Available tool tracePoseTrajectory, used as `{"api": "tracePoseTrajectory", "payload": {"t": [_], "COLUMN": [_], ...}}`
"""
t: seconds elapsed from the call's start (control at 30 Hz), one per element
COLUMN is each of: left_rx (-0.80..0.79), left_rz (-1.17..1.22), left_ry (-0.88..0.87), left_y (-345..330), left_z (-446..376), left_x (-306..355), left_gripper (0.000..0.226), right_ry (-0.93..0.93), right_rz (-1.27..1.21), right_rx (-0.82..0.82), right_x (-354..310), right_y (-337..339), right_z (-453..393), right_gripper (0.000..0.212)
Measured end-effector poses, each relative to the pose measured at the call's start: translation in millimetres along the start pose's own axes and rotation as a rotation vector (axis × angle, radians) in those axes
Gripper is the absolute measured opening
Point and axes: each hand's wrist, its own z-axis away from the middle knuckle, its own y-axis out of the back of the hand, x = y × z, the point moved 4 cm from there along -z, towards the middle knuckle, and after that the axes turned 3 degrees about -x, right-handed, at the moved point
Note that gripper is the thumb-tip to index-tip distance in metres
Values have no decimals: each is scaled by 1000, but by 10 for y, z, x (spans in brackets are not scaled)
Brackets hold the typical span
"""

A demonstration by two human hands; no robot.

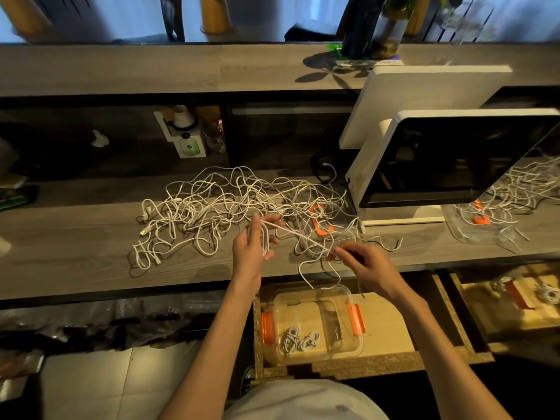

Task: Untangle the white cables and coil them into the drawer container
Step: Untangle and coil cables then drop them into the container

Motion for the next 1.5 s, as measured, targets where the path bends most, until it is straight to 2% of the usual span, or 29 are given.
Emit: {"api": "tracePoseTrajectory", "payload": {"t": [0.17,0.33,0.4,0.47,0.53,0.63,0.77,0.93,1.07,1.13,1.2,1.3,1.4,1.5], "left_rx": [149,171,190,209,163,11,-170,-314,-405,-494,-573,-572,-500,-404], "left_rz": [248,465,418,232,9,-249,-403,-329,-148,-100,-104,-114,-79,-32], "left_ry": [34,59,50,15,-10,29,95,232,338,348,308,248,255,273], "left_y": [131,167,177,181,132,4,-169,-355,-420,-455,-492,-494,-435,-341], "left_z": [-70,-83,-79,-77,-54,-19,55,178,219,231,245,240,195,130], "left_x": [-20,-39,-41,-41,-48,-138,-188,-206,-259,-256,-241,-209,-217,-250], "left_gripper": [55,47,47,46,46,47,43,46,70,76,72,69,65,59], "right_ry": [-27,-75,-63,-10,48,121,125,136,103,98,92,75,69,66], "right_rz": [-128,-260,-241,-245,-279,-330,-383,-334,-263,-208,-143,-71,17,93], "right_rx": [-13,-101,-211,-351,-391,-299,-137,1,72,95,107,95,33,-16], "right_x": [50,88,69,-77,-274,-489,-568,-582,-550,-536,-507,-422,-304,-173], "right_y": [-162,-389,-470,-517,-502,-404,-261,-147,-63,-41,-46,-63,-92,-161], "right_z": [140,257,295,304,259,147,-13,-168,-267,-319,-367,-396,-360,-262], "right_gripper": [25,20,15,15,15,17,18,17,18,18,18,22,36,38]}}
